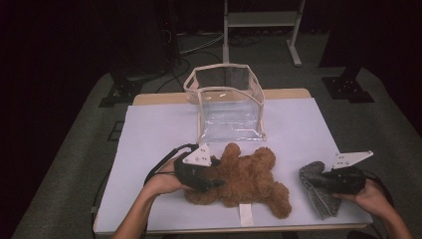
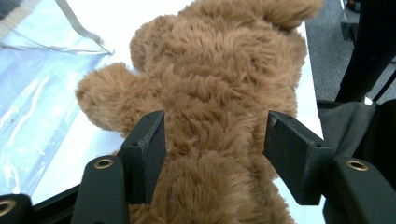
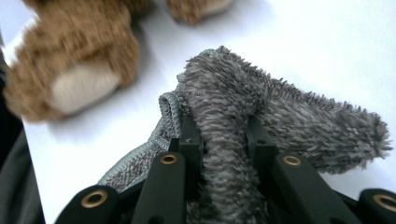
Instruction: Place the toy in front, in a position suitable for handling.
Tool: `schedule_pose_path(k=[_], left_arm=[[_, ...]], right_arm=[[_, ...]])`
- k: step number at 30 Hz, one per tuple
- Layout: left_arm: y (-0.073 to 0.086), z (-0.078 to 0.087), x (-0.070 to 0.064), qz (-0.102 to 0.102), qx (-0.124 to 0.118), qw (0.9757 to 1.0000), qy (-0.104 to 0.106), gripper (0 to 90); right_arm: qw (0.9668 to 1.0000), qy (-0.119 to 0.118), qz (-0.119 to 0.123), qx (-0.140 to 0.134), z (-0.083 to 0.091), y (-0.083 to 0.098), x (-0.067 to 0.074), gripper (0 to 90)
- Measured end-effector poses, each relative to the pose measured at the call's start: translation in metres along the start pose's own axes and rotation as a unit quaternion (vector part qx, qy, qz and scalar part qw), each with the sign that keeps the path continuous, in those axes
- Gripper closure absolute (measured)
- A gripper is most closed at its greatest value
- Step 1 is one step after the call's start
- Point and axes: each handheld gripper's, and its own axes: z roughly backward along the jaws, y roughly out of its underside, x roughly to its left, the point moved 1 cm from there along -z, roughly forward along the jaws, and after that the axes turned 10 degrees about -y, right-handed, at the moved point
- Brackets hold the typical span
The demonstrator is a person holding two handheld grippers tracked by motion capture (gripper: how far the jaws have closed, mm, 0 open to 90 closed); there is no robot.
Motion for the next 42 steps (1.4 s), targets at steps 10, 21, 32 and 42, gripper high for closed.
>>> schedule_pose_path(k=[10,21,32,42], left_arm=[[0.002,0.014,0.000,0.006,-0.022,0.9997,-0.009,36.1],[0.007,0.025,0.001,0.012,-0.039,0.9990,-0.015,34.9],[0.015,0.036,0.004,0.025,-0.053,0.9981,-0.022,32.7],[0.026,0.047,0.006,0.047,-0.071,0.9959,-0.032,26.9]], right_arm=[[0.9999,-0.011,-0.009,-0.008,-0.001,0.001,-0.002,61.6],[0.9995,-0.015,-0.005,-0.027,0.009,-0.012,-0.001,47.6],[0.9985,-0.026,0.024,-0.043,0.013,-0.046,0.001,40.9],[0.9952,-0.053,0.065,-0.050,0.005,-0.094,0.004,36.8]])
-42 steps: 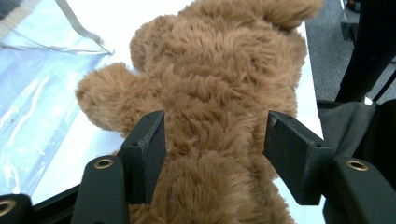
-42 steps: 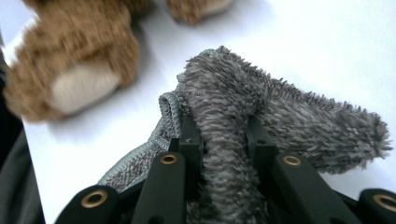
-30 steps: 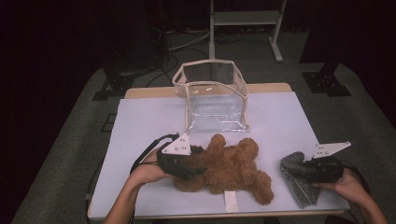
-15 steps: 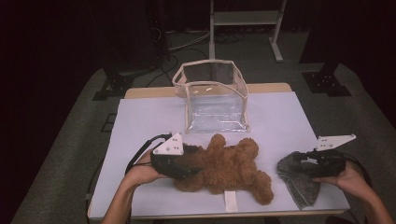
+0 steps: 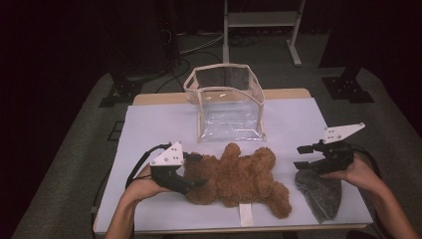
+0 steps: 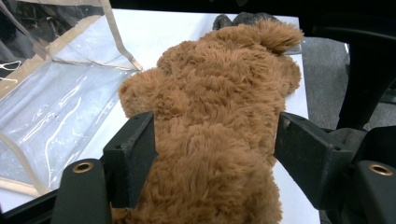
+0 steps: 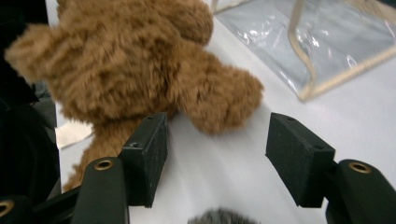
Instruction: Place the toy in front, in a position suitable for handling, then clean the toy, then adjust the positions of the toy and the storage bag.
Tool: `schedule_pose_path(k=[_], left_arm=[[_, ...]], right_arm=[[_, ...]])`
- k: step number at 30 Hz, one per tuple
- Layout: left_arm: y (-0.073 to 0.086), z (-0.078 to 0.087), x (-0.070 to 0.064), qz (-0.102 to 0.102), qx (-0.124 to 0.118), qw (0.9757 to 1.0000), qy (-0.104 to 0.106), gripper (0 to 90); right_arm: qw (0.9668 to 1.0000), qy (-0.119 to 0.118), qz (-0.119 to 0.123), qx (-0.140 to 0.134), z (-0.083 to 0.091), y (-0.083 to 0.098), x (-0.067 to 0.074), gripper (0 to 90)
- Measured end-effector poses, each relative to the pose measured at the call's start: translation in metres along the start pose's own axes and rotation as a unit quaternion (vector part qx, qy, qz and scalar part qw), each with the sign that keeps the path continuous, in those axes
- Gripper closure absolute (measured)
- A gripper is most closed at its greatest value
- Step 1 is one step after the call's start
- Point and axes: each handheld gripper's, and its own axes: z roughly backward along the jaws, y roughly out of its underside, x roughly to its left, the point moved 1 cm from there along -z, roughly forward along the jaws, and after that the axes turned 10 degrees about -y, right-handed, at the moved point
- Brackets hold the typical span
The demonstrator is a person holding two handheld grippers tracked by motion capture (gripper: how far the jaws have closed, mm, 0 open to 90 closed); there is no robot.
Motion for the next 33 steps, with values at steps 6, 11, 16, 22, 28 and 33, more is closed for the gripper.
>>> schedule_pose_path(k=[6,11,16,22,28,33], left_arm=[[0.002,0.012,0.002,0.009,-0.006,0.9999,-0.008,22.0],[0.005,0.021,0.004,0.014,-0.004,0.9996,-0.023,19.3],[0.008,0.027,0.004,0.017,0.000,0.9993,-0.033,17.9],[0.010,0.032,0.005,0.019,0.006,0.9990,-0.041,15.5],[0.011,0.034,0.005,0.016,0.012,0.9988,-0.045,14.7],[0.011,0.036,0.005,0.012,0.009,0.9989,-0.045,13.9]], right_arm=[[0.9995,-0.022,0.020,-0.006,-0.009,-0.030,-0.004,36.5],[0.9986,-0.034,0.041,-0.003,-0.022,-0.054,-0.005,35.5],[0.9967,-0.049,0.065,0.000,-0.032,-0.079,-0.003,35.3],[0.9937,-0.062,0.093,0.009,-0.043,-0.105,0.001,35.1],[0.9924,-0.070,0.101,0.010,-0.050,-0.119,0.001,34.4],[0.9911,-0.074,0.109,0.013,-0.053,-0.127,0.002,34.0]])
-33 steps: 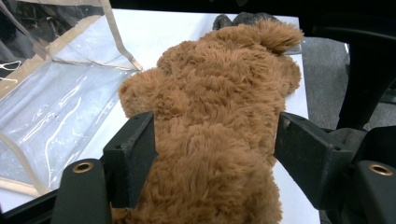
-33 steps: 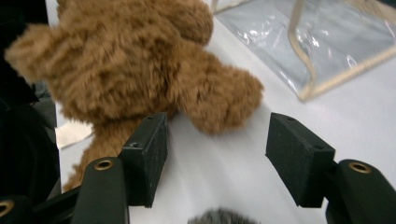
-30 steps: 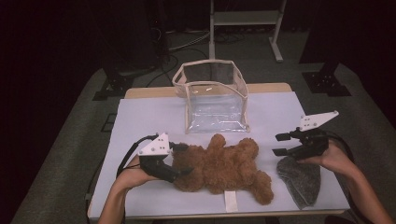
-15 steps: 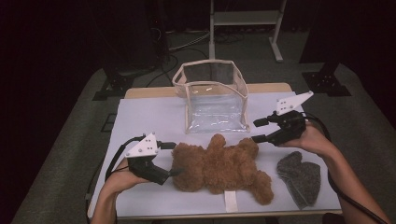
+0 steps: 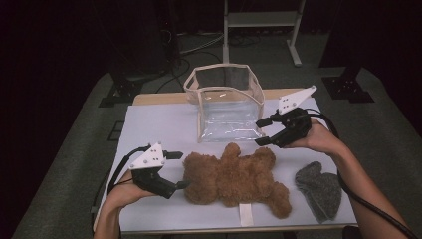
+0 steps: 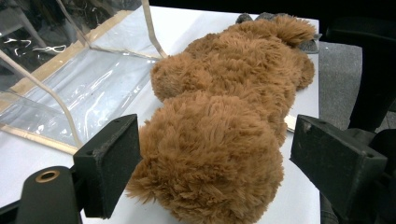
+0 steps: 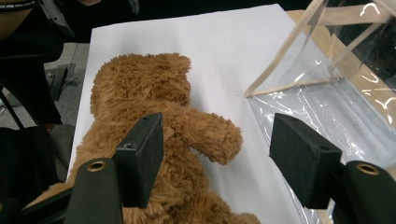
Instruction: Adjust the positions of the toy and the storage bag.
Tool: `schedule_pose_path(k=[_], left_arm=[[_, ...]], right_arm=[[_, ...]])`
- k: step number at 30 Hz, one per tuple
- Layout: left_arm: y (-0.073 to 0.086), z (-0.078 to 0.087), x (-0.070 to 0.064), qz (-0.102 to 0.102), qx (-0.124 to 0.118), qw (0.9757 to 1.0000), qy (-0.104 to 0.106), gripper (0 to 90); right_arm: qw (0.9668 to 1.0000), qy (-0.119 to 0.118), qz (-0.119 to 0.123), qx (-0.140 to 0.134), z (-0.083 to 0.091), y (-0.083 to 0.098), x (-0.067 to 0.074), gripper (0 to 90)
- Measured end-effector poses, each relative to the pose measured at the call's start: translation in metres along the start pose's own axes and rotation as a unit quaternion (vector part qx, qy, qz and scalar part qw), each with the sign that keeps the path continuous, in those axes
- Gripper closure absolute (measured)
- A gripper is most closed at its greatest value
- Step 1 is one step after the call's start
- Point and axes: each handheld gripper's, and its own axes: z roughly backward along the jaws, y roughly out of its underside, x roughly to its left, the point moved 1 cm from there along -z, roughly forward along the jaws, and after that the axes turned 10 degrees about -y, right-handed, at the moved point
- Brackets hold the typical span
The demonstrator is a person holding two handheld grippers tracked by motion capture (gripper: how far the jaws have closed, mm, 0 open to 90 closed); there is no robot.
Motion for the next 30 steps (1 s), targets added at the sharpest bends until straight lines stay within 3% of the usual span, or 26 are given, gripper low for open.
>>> schedule_pose_path(k=[20,30], left_arm=[[0.005,-0.003,0.003,0.009,0.003,0.9999,0.007,12.6],[0.003,-0.004,0.003,0.002,0.003,0.9999,0.010,12.2]], right_arm=[[0.9999,-0.016,0.001,0.008,-0.011,-0.019,-0.011,31.6],[0.9998,-0.017,0.005,0.011,-0.012,-0.022,-0.011,31.3]])
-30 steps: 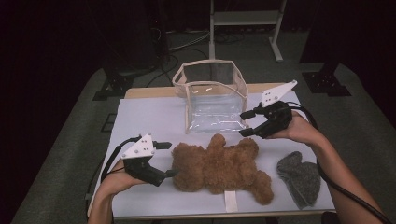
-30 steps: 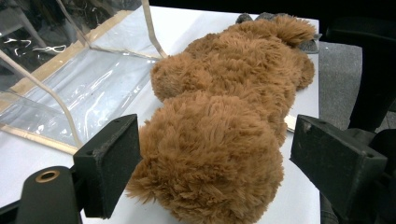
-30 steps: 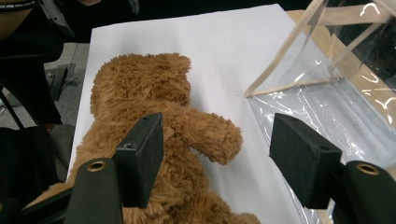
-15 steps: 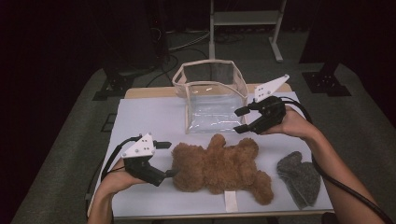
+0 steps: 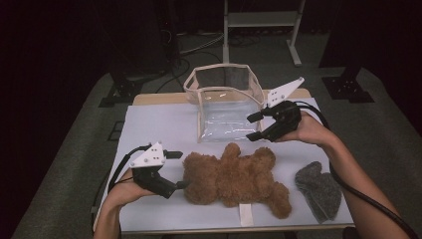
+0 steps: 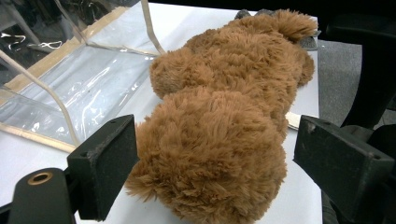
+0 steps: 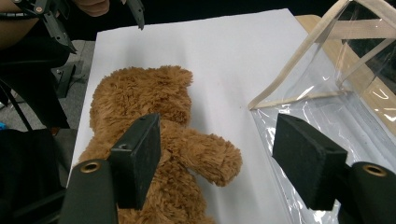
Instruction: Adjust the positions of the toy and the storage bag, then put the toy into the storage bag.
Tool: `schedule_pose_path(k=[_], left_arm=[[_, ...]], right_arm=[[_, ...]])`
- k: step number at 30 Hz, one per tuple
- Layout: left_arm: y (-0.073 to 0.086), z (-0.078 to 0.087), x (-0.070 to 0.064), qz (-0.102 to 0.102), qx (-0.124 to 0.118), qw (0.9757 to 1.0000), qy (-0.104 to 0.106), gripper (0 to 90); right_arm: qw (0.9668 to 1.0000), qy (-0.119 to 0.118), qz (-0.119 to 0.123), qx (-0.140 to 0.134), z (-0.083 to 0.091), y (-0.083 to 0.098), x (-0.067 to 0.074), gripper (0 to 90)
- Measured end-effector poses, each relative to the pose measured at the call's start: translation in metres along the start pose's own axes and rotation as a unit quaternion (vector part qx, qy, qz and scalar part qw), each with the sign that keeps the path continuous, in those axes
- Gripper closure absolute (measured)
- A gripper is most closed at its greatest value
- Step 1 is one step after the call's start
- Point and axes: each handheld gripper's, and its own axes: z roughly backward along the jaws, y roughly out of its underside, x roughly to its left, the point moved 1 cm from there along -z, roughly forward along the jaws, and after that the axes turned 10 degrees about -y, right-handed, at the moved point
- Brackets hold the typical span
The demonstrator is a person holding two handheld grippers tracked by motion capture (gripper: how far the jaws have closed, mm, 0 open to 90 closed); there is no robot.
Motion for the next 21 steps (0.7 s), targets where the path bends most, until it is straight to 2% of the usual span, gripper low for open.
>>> schedule_pose_path(k=[11,21], left_arm=[[-0.002,0.004,-0.001,-0.007,-0.001,1.0000,-0.001,11.9],[0.000,0.004,0.002,-0.008,0.001,1.0000,-0.002,11.3]], right_arm=[[0.9999,0.004,0.010,0.009,-0.002,-0.013,-0.002,31.5],[0.9996,0.012,0.011,0.024,-0.001,-0.031,-0.021,32.1]])
